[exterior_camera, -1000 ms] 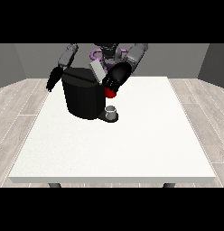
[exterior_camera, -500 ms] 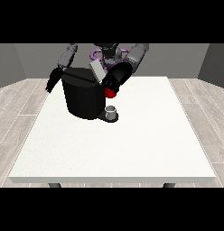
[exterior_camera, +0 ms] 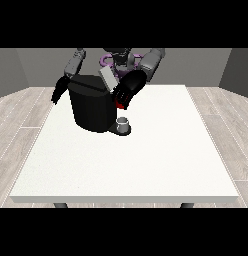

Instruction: Insert the coffee pod into the coffee machine and close the lid

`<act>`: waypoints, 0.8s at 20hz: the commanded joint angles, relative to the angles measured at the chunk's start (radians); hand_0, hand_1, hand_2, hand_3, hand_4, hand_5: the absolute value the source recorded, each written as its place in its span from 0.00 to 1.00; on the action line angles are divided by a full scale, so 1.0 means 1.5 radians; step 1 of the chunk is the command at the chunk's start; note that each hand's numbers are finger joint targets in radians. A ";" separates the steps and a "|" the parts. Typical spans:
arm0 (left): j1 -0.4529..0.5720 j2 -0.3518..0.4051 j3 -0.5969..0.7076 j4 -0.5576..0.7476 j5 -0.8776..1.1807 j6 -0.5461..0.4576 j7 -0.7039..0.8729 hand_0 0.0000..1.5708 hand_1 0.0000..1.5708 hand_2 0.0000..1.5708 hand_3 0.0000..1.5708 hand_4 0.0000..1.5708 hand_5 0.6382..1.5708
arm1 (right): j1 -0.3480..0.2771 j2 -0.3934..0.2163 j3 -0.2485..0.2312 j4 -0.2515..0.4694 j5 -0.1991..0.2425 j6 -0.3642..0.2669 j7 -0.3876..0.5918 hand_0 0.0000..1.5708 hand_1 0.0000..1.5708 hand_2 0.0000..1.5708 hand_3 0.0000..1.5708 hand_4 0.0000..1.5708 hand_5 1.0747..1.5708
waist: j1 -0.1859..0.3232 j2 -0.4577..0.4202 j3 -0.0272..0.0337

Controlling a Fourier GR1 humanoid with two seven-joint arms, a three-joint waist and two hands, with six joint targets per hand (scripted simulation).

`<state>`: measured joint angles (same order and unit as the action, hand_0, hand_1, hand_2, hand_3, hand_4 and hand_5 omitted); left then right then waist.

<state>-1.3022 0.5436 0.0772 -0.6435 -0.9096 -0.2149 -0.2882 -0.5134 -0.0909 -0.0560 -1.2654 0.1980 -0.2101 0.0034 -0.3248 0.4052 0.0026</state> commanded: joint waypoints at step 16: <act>0.117 -0.096 -0.001 0.015 0.015 -0.033 0.039 0.00 0.00 0.00 0.00 0.00 1.00 | 0.129 0.041 0.010 0.048 -0.012 -0.001 -0.016 0.00 0.00 0.00 0.00 0.00 1.00 | 0.089 -0.184 -0.0015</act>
<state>-1.1843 0.4571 0.0797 -0.6204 -0.9062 -0.2281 -0.2515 -0.3804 -0.0563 -0.0491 -1.2197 0.1809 -0.2012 -0.0097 -0.2435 0.2207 0.0004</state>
